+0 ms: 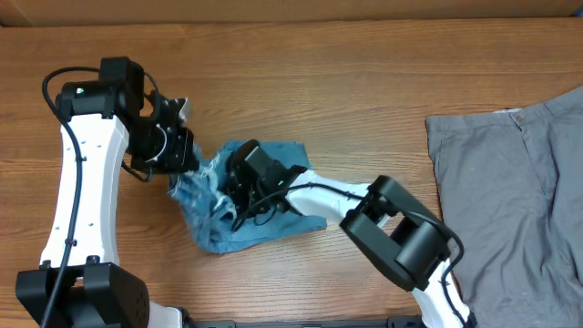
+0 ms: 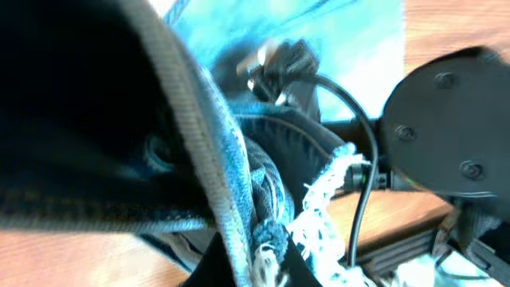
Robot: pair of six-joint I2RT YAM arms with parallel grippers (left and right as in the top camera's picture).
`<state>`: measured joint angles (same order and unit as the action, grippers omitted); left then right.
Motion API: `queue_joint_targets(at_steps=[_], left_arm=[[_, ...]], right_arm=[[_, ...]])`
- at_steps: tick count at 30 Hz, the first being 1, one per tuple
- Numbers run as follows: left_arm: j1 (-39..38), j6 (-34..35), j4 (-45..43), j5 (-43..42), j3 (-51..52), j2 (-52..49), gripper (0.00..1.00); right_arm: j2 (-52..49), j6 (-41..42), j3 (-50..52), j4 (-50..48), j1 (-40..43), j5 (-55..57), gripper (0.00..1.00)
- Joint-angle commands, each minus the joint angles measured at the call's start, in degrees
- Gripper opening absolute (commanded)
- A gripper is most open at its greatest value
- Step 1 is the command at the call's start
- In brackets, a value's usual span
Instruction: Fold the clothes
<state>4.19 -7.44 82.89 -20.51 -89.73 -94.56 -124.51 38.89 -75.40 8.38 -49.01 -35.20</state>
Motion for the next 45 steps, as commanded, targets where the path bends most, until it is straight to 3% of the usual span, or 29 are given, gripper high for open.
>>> queue_joint_targets(at_steps=[1,10,16,21,28,36,45], left_arm=[[-1.95,1.49,-2.99,-6.64,-2.23,0.07,0.04],[-13.0,5.38,-10.43,-8.87,-1.44,0.04,0.04],[-21.44,12.39,-16.35,-3.17,-1.42,-1.49,0.04],[-26.27,14.4,-18.69,-1.75,-1.42,-3.58,0.04],[-25.75,14.34,-18.27,-1.57,-2.03,-3.78,0.04],[-24.68,14.47,-18.1,-5.66,-5.16,-3.78,0.04],[-28.52,16.26,-20.92,-6.49,-5.35,-3.96,0.04]], right_arm=[[6.88,-2.54,-0.44,5.46,4.74,-0.96,0.04],[21.79,-2.62,-0.44,24.61,19.45,7.17,0.04],[21.92,0.81,-0.31,37.55,28.39,17.46,0.05],[20.81,1.66,1.29,43.25,33.44,28.2,0.1],[18.64,-1.14,4.26,45.05,40.19,28.55,0.06],[16.06,-4.46,8.35,42.36,40.13,25.57,0.04],[13.46,-4.92,14.73,37.46,40.09,24.39,0.04]])
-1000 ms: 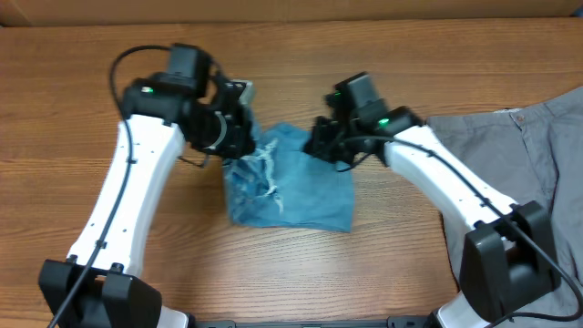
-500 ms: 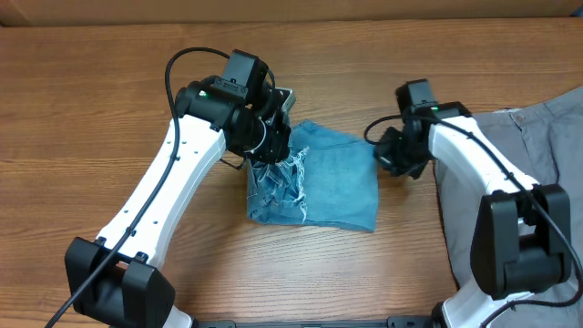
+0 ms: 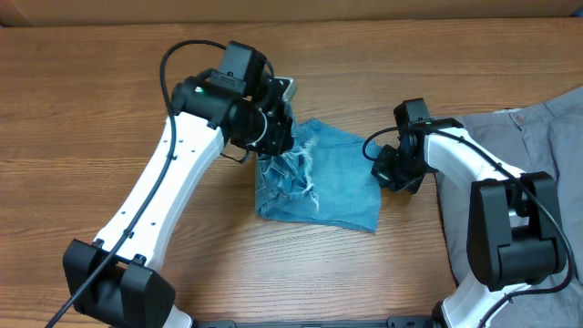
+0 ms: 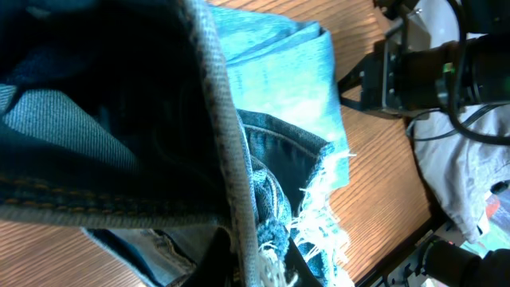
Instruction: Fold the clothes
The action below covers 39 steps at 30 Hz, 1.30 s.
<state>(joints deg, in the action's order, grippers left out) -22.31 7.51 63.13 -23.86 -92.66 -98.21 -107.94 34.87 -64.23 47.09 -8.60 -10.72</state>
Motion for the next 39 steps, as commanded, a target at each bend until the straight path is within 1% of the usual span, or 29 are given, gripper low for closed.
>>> queue_joint_targets(at_steps=[1,6,11,13,16,18,23,24,25,26,27,29,30,32,35,36,37,39], left_arm=[[-2.95,1.42,-1.7,-3.15,-2.43,-0.5,0.04],[-7.96,3.19,-4.46,-3.02,-2.43,-3.39,0.04],[-13.05,4.37,-9.49,-3.04,-2.43,-9.01,0.04],[-14.69,5.16,-11.93,-3.89,-2.43,-11.72,0.04],[-16.65,5.79,-14.95,-7.34,-2.43,-15.23,0.04],[-17.62,7.91,-16.17,-7.3,-2.43,-17.2,0.04],[-17.77,8.41,-16.79,-7.3,-2.45,-18.62,0.19],[-17.51,8.39,-16.83,-7.3,-2.47,-18.43,0.26],[-17.31,8.41,-16.83,-7.34,-2.56,-18.32,0.4],[-17.07,8.35,-16.39,-7.76,-2.82,-18.25,0.47],[-16.79,8.35,-15.08,-7.82,-3.43,-18.25,0.53],[-16.15,6.27,-11.17,-7.69,-5.05,-18.25,0.61],[-15.74,4.52,-8.79,-7.69,-6.12,-18.25,0.71],[-14.53,1.22,-3.15,-6.95,-9.09,-18.25,0.72],[-12.09,-1.05,6.21,-1.53,-15.15,-18.25,0.76],[-11.15,-1.18,9.09,1.05,-17.25,-18.25,0.83],[-10.01,-1.38,12.22,4.31,-19.63,-18.25,0.87],[-7.93,-1.57,17.05,9.77,-23.32,-18.25,0.9]], right_arm=[[-3.1,-1.18,3.67,-1.38,-0.33,-0.09,0.04],[-3.1,-2.16,3.67,-1.53,-0.33,-0.07,0.04],[-3.1,-2.16,3.67,-1.6,-0.33,-0.04,0.04],[-3.1,-2.14,3.67,-1.6,-0.33,-0.04,0.04],[-3.1,-2.16,3.67,-1.6,-0.33,-0.04,0.04],[-3.1,-2.16,3.67,-1.6,-0.33,-0.04,0.04],[-3.1,-2.16,3.67,-1.57,-0.33,-0.07,0.04],[-3.1,-2.14,3.67,-1.57,-0.33,-0.07,0.04],[-3.1,-2.14,3.67,-1.53,-0.33,-0.07,0.04],[-3.1,-2.12,3.67,-1.4,-0.33,-0.07,0.05],[-3.08,-2.12,3.67,-1.25,-0.33,-0.11,0.08],[-3.08,-2.14,3.48,-0.63,-0.33,-0.31,0.12],[-3.08,-2.16,3.28,-0.28,-0.33,-0.52,0.12],[-2.95,-3.43,2.58,0.39,-0.31,-0.68,0.12],[-1.77,-5.33,0.48,2.89,-0.26,-0.7,0.12],[-1.07,-5.35,-0.26,3.72,-0.2,-0.68,0.12],[-0.13,-5.35,-1.16,4.72,0.02,-0.68,0.14],[1.86,-5.33,-3.15,6.93,0.66,-0.68,0.14]])
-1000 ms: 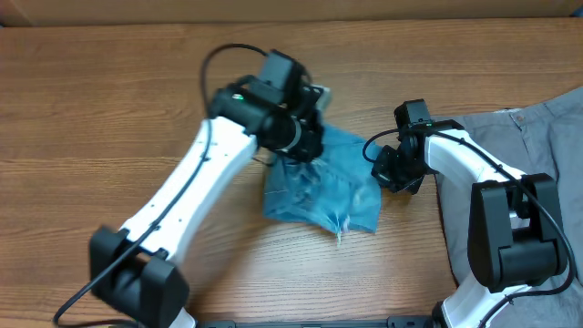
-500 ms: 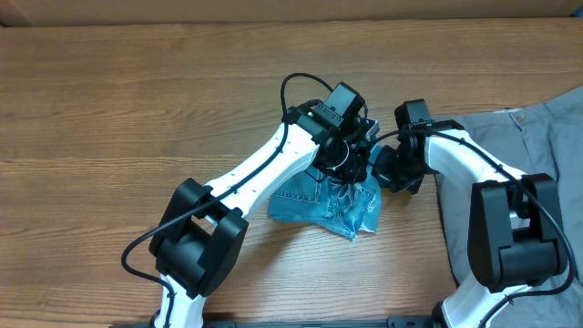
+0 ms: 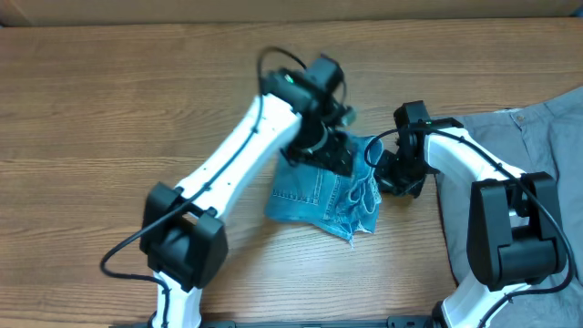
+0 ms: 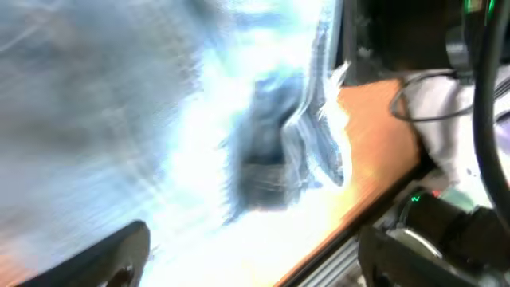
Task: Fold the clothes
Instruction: 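Grip both sides of the folded jeans with both grippers and square them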
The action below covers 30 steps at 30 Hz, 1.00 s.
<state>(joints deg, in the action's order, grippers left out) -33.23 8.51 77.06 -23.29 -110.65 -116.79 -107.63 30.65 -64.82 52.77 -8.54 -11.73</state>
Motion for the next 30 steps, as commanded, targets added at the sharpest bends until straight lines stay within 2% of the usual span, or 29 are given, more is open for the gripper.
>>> queue_joint_targets(at_steps=[1,3,4,5,6,8,9,12,15,17,19,23,25,30], left_arm=[[4.09,-2.69,4.92,11.13,-6.69,0.33,0.91],[6.49,-4.26,6.75,11.17,-7.91,0.33,0.9],[7.54,-4.81,7.04,10.08,-7.85,0.33,0.87],[8.5,-5.38,7.08,8.66,-7.45,0.28,0.83],[9.33,-6.12,6.84,6.99,-6.64,0.22,0.74],[10.56,-8.72,5.64,2.23,-4.15,0.15,0.62],[10.78,-9.97,4.63,-0.11,-2.56,0.13,0.61],[10.62,-11.41,-0.13,-4.48,3.98,0.0,0.61],[10.27,-11.32,-5.6,-5.4,11.3,-0.11,0.63],[10.27,-11.37,-9.57,-6.51,15.87,-0.11,0.7],[10.27,-11.32,-14.01,-7.04,20.17,-0.11,0.7],[10.23,-11.06,-22.38,-6.97,29.05,-0.11,0.55],[10.23,-11.06,-24.48,-6.97,32.22,-0.11,0.5],[10.43,-11.1,-25.29,-6.99,34.73,-0.11,0.44]], right_arm=[[2.56,-1.09,-3.58,2.23,0.94,0.33,0.14],[4.7,-1.09,-5.84,4.33,1.75,0.28,0.15],[6.1,-1.11,-7.21,5.33,2.21,0.22,0.15],[7.32,-1.16,-8.31,5.9,2.45,0.07,0.15],[8.66,-1.2,-9.38,6.4,2.56,0.0,0.15],[11.72,-4.5,-11.37,6.43,2.56,-2.45,0.15],[13.14,-6.56,-12.02,6.14,2.56,-4.5,0.15],[17.09,-11.15,-12.79,5.18,2.32,-10.93,0.16],[18.34,-11.41,-12.79,6.1,1.97,-12.22,0.16],[18.01,-11.43,-12.07,6.56,1.46,-12.13,0.15],[17.46,-11.43,-10.03,5.7,0.98,-11.69,0.15],[15.89,-11.15,-2.1,-0.55,-0.31,-11.08,0.15],[14.27,-10.69,2.71,-4.48,-0.98,-11.04,0.15],[7.78,-6.6,14.32,-14.86,-1.81,-11.13,0.14]])
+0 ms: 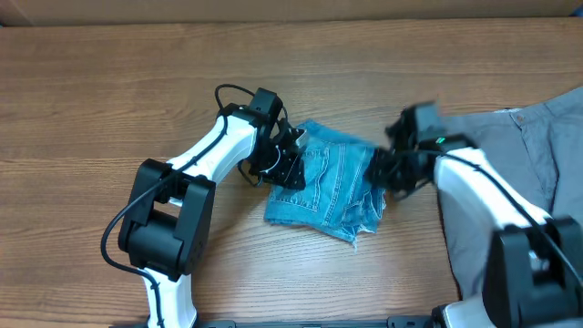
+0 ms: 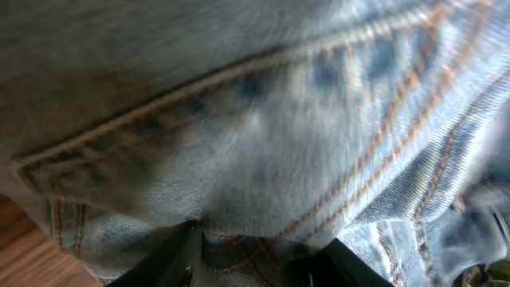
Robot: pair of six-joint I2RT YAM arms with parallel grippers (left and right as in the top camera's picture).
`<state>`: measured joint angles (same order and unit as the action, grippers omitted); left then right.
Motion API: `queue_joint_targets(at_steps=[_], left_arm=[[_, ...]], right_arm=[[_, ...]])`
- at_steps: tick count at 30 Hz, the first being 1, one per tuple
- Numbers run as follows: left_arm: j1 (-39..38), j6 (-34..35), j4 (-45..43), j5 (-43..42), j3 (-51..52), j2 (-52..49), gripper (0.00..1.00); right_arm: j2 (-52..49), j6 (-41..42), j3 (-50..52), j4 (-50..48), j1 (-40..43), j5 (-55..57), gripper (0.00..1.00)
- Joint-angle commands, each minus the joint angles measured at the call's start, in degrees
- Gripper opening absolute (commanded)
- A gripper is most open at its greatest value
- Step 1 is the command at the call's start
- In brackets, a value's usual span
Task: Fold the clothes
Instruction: 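Grip both sides of the folded jeans with both grippers and square them, then lift the folded jeans with the left gripper and carry them to the upper-left table corner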
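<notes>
Blue denim shorts (image 1: 328,187) lie folded in the middle of the wooden table, frayed hems toward the front right. My left gripper (image 1: 284,157) sits at the denim's left edge. In the left wrist view the stitched denim (image 2: 255,119) fills the frame, and a fold of it lies between the dark fingers (image 2: 163,259) of the left gripper (image 2: 263,255). My right gripper (image 1: 381,170) is blurred at the denim's right edge, so its jaws cannot be read.
Grey shorts (image 1: 510,173) lie spread at the right side of the table, reaching its right edge. Bare wood of the table (image 1: 109,109) stretches to the left and along the back.
My left gripper was over the right part of the denim and is now at its left edge. My right gripper has shifted left to the denim's right edge. The denim lies flatter.
The denim was a crumpled heap left of centre, with both grippers in it. Then it lay at the centre with my left gripper on its left corner, my right by the grey shorts. Then my left was over its right side; now it lies folded.
</notes>
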<state>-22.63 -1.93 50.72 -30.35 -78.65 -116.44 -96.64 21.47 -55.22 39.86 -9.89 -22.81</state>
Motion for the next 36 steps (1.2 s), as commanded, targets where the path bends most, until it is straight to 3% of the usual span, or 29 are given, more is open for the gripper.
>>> queue_joint_targets(at_steps=[1,5,11,14,16,21,28,36], left_arm=[[-0.17,-0.63,1.07,0.04,2.64,-0.44,0.44],[-0.13,-0.7,3.93,-0.09,0.46,-0.44,0.51],[0.55,-2.38,14.45,1.6,-10.12,-0.33,0.63],[0.96,-0.81,19.06,6.8,-15.21,-0.33,0.89],[2.03,-0.61,20.26,8.85,-16.65,-0.33,0.99],[6.67,-2.56,18.8,7.06,-14.78,-0.46,1.0],[9.88,-8.9,11.17,-2.78,-4.28,-0.46,1.0],[9.81,-8.94,-0.11,-9.18,6.29,-0.46,1.0]], right_arm=[[-4.52,3.3,6.16,-3.32,-0.46,-0.07,0.12],[-6.88,3.69,7.85,-4.46,-0.44,-0.94,0.1],[-2.38,0.98,4.72,-1.07,-0.44,-4.74,0.11],[1.95,0.74,2.82,1.38,-0.44,-4.74,0.12],[5.49,0.74,1.55,2.78,-0.44,-4.74,0.18],[12.41,1.03,0.66,3.61,-0.46,-5.29,0.27],[13.62,1.25,0.66,3.91,-0.46,-6.03,0.27],[10.19,1.01,0.9,4.22,-3.78,-5.25,0.23]])
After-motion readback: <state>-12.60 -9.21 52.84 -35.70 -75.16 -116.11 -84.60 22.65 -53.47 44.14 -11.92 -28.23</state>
